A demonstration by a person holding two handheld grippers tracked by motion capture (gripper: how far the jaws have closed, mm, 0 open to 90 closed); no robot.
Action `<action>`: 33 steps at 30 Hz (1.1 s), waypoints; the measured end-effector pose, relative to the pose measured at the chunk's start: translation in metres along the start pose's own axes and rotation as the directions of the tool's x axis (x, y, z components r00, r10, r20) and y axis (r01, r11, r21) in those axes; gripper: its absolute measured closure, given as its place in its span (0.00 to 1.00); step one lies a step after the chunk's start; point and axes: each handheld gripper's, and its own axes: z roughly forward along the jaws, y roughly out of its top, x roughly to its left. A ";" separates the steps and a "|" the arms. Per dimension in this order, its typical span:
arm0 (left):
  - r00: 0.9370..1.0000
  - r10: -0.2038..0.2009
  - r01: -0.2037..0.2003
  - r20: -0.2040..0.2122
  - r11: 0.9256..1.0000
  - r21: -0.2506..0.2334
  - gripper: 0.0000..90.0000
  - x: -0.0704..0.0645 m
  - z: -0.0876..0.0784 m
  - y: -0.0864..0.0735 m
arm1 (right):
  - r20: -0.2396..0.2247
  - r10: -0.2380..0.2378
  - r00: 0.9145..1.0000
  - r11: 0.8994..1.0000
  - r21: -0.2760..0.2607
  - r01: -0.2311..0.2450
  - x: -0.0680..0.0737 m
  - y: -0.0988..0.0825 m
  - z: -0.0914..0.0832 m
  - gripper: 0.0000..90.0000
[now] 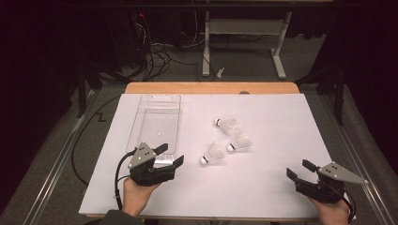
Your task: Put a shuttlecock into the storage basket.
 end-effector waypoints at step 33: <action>0.999 -0.007 0.007 0.040 1.000 0.006 0.33 -0.006 0.028 0.010 | -0.001 0.003 1.000 1.000 0.000 -0.003 0.000 0.000 0.000 0.34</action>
